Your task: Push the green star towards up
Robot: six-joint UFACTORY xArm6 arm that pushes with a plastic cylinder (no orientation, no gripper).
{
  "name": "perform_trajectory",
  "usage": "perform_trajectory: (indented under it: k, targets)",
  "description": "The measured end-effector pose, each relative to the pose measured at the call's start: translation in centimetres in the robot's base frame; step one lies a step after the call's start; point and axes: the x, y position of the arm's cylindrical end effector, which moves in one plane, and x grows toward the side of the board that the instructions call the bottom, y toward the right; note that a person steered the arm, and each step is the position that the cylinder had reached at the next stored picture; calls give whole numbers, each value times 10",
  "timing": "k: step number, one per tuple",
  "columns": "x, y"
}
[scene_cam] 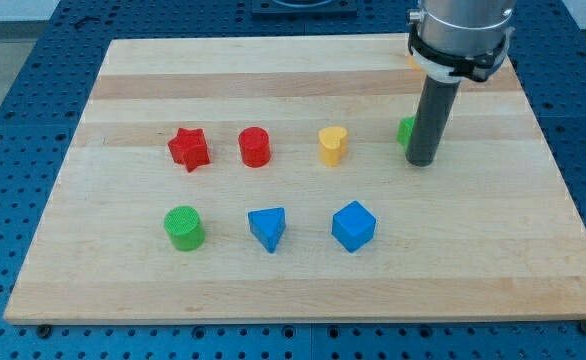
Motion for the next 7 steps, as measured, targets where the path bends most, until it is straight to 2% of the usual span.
perform_trajectory:
  k: [1,7]
  targets:
    - [-16,0]
    - [-50,5]
